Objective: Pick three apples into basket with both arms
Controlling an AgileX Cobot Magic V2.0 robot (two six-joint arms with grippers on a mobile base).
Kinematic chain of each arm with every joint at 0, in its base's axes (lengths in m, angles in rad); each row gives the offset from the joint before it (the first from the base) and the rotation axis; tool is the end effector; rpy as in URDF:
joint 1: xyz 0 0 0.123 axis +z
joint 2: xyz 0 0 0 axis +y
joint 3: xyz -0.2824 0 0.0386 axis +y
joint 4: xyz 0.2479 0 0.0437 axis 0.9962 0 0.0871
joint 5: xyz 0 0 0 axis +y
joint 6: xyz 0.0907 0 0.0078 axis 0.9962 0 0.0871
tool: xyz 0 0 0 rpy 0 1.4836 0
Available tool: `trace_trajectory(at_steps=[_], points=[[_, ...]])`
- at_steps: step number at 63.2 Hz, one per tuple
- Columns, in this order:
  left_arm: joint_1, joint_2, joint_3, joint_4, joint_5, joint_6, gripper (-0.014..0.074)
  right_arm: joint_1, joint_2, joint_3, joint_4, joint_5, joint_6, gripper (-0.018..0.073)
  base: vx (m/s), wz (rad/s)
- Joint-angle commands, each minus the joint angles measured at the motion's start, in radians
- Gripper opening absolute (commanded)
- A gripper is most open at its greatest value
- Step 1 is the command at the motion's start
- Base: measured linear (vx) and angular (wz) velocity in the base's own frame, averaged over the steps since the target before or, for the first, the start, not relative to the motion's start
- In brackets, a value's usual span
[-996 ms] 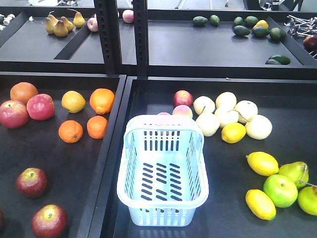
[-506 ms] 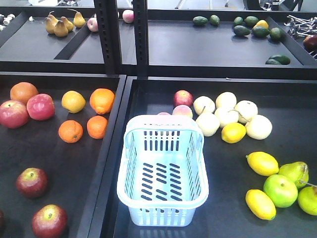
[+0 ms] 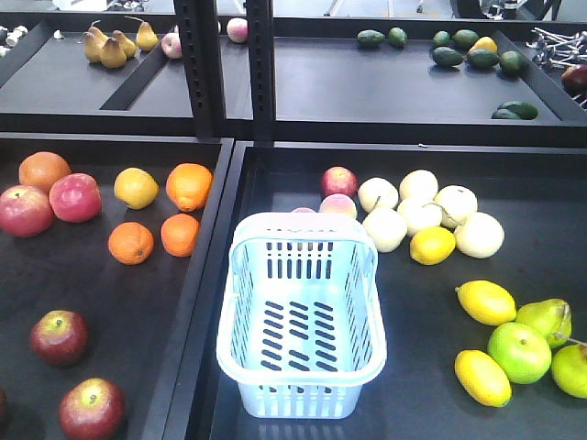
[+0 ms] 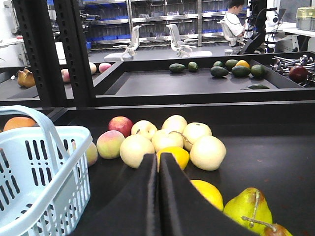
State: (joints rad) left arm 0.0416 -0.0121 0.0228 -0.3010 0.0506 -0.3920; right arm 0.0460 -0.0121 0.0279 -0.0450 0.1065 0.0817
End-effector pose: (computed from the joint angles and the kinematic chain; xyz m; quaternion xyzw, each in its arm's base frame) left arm 0.0565 0.0009 0.2017 -0.2452 0.6525 -0.2342 0.6777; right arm 0.0566 0.0022 0.1946 -0.0016 0.7194 0.0271 0.6941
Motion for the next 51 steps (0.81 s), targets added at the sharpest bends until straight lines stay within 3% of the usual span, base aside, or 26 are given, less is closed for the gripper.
trace_trajectory(at_steps=[1,12,29,38,51], points=[[0.000,-0.016,-0.001,-0.034,-0.111,-0.014,-0.0006,-0.007,-0.013,0.014,-0.011,-0.068,-0.005,-0.0004,0.00,0.00],[0.000,-0.016,-0.001,-0.065,-0.121,-0.066,-0.0006,-0.007,-0.013,0.014,-0.011,-0.068,-0.005,-0.0004,0.00,0.00],[0.000,-0.016,-0.024,-0.326,-0.107,-0.253,-0.0006,-0.007,-0.013,0.014,-0.011,-0.068,-0.005,-0.0004,0.00,0.00],[0.000,-0.016,-0.140,-0.347,-0.060,-0.225,-0.0006,-0.007,-0.013,0.014,-0.011,-0.068,-0.005,-0.0004,0.00,0.00],[0.000,-0.014,-0.331,-0.347,0.045,-0.049,-0.0006,-0.007,-0.013,0.014,-0.011,-0.068,-0.005,-0.0004,0.00,0.00]])
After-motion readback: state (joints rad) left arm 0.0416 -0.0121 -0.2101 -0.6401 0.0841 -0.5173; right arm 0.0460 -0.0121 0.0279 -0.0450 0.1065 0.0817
